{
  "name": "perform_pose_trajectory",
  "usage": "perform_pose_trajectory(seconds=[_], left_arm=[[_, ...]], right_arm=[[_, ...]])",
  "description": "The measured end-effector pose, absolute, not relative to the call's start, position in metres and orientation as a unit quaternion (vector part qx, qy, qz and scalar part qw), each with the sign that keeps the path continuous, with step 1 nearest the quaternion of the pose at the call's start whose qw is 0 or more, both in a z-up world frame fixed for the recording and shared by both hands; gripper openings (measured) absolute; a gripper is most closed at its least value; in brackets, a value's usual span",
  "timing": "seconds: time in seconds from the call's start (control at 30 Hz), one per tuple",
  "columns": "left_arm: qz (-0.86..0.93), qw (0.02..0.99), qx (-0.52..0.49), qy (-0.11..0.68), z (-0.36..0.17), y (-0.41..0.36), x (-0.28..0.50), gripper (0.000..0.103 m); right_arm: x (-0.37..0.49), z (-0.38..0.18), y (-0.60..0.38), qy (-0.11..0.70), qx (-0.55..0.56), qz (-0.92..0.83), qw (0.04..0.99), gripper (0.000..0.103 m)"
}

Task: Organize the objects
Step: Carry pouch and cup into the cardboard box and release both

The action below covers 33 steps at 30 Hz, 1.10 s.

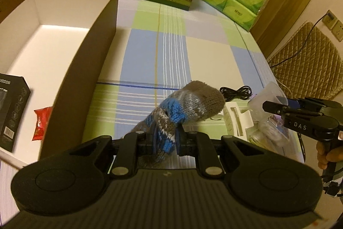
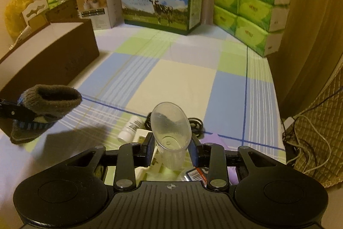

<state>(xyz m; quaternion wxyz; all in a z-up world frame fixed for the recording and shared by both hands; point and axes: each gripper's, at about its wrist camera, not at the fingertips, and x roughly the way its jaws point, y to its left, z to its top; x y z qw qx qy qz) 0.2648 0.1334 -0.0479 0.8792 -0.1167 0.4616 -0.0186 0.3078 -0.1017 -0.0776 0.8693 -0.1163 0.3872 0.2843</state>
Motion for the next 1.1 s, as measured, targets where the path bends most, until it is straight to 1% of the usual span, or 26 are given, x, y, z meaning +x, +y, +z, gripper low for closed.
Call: perform_pose_trajectory(seconds=[0.5,1.1], left_arm=[[-0.026,0.897,-0.14,0.418,-0.008,0.151,0.212,0.012],[0.017,0.919,-0.175,0.353,0.035,0.218,0.166,0.012]], right_arm=[[0.255,-0.03,-0.078,0.361,-0.067,0.347,0.863,0.031],[0.219,-0.001,-0.002,0.326,-0.068,0.426,0.841,0.031]])
